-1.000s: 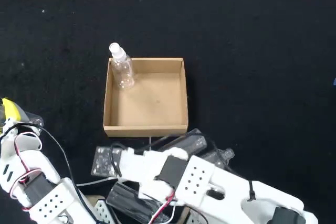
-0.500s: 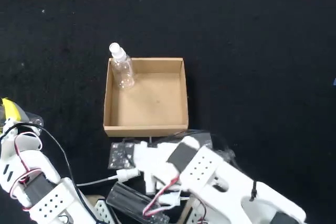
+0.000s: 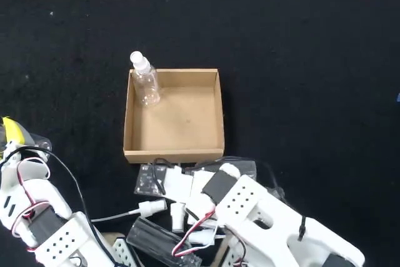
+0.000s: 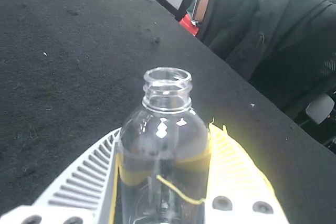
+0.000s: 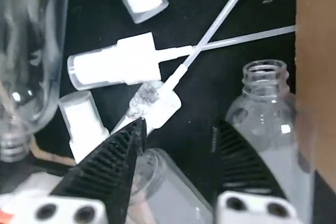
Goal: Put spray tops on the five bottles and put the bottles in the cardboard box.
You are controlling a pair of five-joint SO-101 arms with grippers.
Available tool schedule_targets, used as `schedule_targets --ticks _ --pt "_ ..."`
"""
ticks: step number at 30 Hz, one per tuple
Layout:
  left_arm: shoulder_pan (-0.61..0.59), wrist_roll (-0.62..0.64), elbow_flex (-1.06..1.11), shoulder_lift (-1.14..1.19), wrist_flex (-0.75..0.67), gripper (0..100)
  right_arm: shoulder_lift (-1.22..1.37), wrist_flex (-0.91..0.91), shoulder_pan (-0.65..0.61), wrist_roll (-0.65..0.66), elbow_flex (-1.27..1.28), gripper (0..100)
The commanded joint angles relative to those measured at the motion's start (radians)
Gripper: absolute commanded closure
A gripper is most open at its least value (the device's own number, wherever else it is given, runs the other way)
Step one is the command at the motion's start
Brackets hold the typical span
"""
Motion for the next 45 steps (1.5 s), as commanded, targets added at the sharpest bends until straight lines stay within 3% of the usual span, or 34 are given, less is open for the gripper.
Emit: schedule_targets --ticks 1,7,16,22,25,28,38,43,45 --pt "0.001 0.003 0.016 -0.017 -0.021 97 0.008 -0.052 -0.034 -0.124 -0.022 76.2" --pt "0.001 0.003 0.016 -0.017 -0.021 97 0.008 -0.063 -0.115 -0.233 -0.021 76.2" --pt "0.001 0.003 0.016 -0.017 -0.021 97 0.010 -0.153 -0.121 -0.235 0.051 76.3" --pt "0.001 0.003 0.016 -0.017 -0.021 97 0.010 -0.157 -0.121 -0.226 0.053 88.0" --pt "0.001 0.003 0.016 -0.017 -0.021 97 0.018 -0.157 -0.121 -0.226 0.050 84.2" --pt "0.001 0.003 0.016 -0.017 -0.021 97 0.087 -0.158 -0.120 -0.227 0.021 79.9" --pt "0.001 0.003 0.016 -0.018 -0.021 97 0.487 -0.158 -0.126 -0.305 -0.139 79.8" --pt "0.001 0.003 0.016 -0.018 -0.021 97 0.423 -0.158 -0.121 -0.302 -0.137 93.2" --pt "0.001 0.003 0.016 -0.018 -0.021 97 0.374 -0.149 -0.124 -0.244 -0.137 98.8"
